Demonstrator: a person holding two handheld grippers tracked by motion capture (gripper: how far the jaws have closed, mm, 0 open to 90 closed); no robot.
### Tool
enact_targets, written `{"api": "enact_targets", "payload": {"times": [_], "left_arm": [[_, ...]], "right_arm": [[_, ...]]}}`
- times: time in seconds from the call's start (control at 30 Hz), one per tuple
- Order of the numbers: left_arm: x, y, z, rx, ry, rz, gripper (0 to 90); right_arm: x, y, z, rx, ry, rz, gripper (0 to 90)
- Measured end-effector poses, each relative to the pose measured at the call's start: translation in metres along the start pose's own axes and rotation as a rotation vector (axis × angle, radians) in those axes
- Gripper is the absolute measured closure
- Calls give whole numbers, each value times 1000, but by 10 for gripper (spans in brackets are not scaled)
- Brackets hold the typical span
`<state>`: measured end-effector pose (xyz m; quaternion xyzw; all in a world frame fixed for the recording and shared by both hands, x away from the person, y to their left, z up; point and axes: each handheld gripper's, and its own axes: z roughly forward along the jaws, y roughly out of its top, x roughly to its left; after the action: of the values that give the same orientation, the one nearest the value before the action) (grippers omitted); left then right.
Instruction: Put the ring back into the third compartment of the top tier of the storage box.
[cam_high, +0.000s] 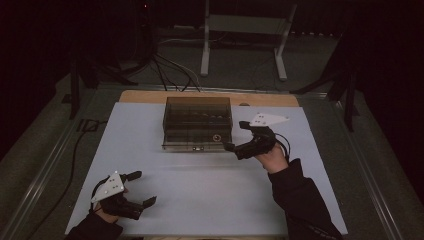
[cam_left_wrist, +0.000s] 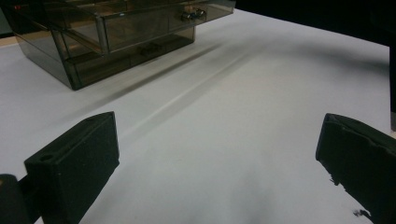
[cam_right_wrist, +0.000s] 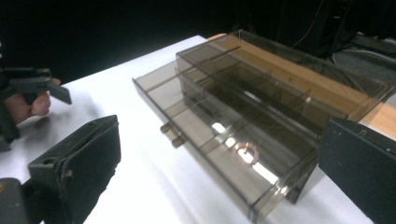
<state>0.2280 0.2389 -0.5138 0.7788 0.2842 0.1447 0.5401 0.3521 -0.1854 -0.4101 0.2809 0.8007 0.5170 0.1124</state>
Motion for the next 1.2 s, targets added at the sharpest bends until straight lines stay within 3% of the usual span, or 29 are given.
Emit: {"api": "enact_targets", "payload": {"times": [0.77,0.83,0.97,1.2], "left_arm": [[0,0,0,4,2,2,6],[0,0,0,-3,1,1,6],[0,0,0,0,3,4,6],[0,0,0,-2,3,2,6]], "right_arm": [[-5,-68,-40,-7,-62,32,0],[-6,-75,-48,-5,-85,23,0],[-6,-86,-60,-19,-109,47,0],[-5,-108,-76,9,-140,80,0]]}}
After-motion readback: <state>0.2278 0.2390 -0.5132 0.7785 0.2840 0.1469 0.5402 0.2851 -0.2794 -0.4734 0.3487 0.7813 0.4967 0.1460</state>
